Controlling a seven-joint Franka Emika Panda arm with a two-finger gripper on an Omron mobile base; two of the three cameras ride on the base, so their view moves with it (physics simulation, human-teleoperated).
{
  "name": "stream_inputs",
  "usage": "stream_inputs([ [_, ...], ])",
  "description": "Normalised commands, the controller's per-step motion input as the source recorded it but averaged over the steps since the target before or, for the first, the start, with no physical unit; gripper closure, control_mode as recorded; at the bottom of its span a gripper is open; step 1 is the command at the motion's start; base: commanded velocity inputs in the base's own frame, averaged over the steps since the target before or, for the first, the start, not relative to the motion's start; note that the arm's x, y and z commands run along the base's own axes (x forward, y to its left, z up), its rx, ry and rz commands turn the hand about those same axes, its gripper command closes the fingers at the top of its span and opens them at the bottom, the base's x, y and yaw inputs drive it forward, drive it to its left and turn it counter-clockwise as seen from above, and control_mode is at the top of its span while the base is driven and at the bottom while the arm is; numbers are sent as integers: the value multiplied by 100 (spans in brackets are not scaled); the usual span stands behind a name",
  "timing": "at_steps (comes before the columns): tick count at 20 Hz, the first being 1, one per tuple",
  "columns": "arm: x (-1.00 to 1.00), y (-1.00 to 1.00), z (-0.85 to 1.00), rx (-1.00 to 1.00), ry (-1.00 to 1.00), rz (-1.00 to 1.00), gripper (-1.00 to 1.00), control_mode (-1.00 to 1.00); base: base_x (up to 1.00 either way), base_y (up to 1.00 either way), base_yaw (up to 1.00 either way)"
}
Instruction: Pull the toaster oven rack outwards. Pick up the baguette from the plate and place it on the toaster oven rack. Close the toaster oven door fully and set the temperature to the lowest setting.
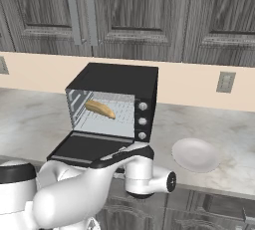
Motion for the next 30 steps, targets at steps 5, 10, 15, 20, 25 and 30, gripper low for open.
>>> stream_inputs([
  [5, -31, 54, 3, 0, -2, 0, -100, -100, 0, 0, 0],
  [10, -30, 67, 11, 0, -5, 2, -100, -100, 0, 0, 0],
  [15, 1, 79, 8, -2, -2, 0, -100, -100, 0, 0, 0],
  [20, 6, 89, 6, -6, 0, 0, -100, -100, 0, 0, 0],
  [25, 32, 88, 14, -2, 4, 0, -100, -100, 0, 0, 0],
  [30, 42, 58, 19, 5, 10, 0, -100, -100, 0, 0, 0],
])
